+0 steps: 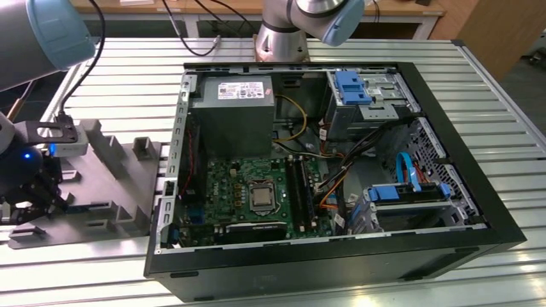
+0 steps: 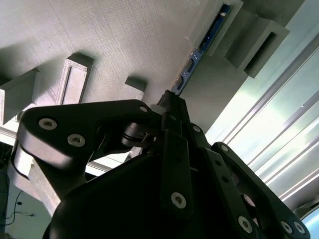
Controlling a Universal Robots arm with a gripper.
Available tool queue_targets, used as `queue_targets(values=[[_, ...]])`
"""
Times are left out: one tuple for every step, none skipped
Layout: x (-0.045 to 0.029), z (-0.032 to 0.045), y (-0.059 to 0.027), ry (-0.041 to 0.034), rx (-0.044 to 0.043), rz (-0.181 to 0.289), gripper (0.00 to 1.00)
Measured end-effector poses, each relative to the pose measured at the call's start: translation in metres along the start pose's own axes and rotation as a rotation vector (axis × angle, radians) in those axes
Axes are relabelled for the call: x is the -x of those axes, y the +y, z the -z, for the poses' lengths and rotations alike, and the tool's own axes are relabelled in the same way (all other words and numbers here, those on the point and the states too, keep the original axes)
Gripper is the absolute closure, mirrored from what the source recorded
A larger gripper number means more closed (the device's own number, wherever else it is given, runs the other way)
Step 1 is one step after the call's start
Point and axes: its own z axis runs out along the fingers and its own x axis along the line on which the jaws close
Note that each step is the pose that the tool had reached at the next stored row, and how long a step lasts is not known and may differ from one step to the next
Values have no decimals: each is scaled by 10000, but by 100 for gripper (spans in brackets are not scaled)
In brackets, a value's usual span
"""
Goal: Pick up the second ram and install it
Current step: 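Pick up the second ram and move it above second insertion slot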
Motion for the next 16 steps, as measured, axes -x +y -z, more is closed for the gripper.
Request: queue_targets(values=[[0, 0, 0, 0, 0, -1, 87], [0, 0, 0, 0, 0, -2, 87], [0, 0, 0, 0, 0, -4, 87], [0, 0, 0, 0, 0, -4, 87], [0, 0, 0, 0, -1, -5, 87], [0, 2, 0, -2, -2, -5, 87], [1, 5, 0, -5, -6, -5, 87], [1, 8, -1, -9, -9, -5, 87], [1, 13, -1, -9, -10, -5, 87], [1, 20, 0, -6, -6, -6, 87], [1, 26, 1, -2, -3, -5, 87], [0, 29, 1, 2, -1, -5, 87], [1, 28, 1, 2, -2, -5, 87], [0, 28, 1, 3, -2, -5, 87], [0, 28, 1, 4, -2, -5, 87], [0, 29, 1, 5, -2, -2, 87]])
